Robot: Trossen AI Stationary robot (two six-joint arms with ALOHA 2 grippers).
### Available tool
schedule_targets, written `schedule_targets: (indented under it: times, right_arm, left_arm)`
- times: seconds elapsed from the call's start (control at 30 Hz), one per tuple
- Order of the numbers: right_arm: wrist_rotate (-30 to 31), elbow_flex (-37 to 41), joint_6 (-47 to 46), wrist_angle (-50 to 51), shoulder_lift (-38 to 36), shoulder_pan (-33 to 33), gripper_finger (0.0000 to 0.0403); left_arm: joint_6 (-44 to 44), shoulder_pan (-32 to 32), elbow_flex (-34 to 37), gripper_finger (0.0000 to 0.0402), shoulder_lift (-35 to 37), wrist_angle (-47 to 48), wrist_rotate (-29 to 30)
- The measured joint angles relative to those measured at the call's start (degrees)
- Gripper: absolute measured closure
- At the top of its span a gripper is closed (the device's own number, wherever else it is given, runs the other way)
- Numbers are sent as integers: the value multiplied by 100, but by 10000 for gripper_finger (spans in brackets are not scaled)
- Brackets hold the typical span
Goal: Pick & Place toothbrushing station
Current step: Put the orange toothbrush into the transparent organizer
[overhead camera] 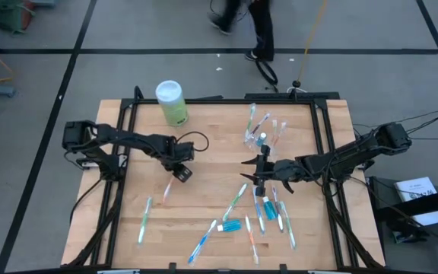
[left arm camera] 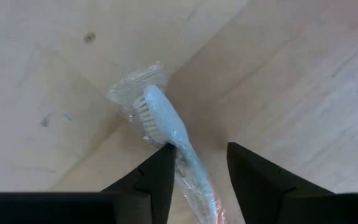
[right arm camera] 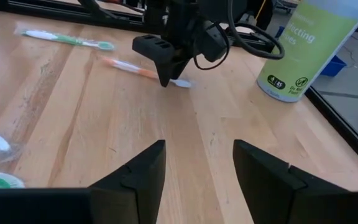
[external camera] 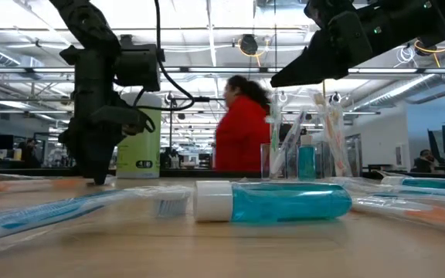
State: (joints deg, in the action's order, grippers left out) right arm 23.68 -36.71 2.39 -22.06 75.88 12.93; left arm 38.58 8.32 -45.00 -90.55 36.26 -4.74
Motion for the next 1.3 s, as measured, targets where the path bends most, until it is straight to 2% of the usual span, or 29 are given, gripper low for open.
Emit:
schedule_targets:
  times: [0.27,0.37,0.53,0.67,0.77,0.93,1.07,1.3]
  right_arm:
    - [0,0,2,2,0,0,225]
    - [0,0,1,2,0,0,226]
    - [-2,0,-36,6,0,0,229]
    - [-2,2,-158,20,-2,0,227]
    - [-2,0,-159,133,-2,0,229]
    - [2,2,-334,676,-33,37,233]
    - [2,2,-729,1361,-238,141,234]
    - [1,1,-1840,2739,-731,454,234]
  left_arm:
    - [-299,122,20,362,40,-343,115]
    - [-865,142,-96,391,68,-607,22]
    - [-1712,135,-548,377,400,-1672,86]
    - [-2592,135,-710,385,656,-3656,25]
    - [-2883,140,-712,395,705,-5171,-21]
    - [-3288,183,-708,380,653,-6425,-17]
    - [-3411,254,-705,379,330,-7356,-23]
    - [-3707,497,-708,394,-745,-9559,-230]
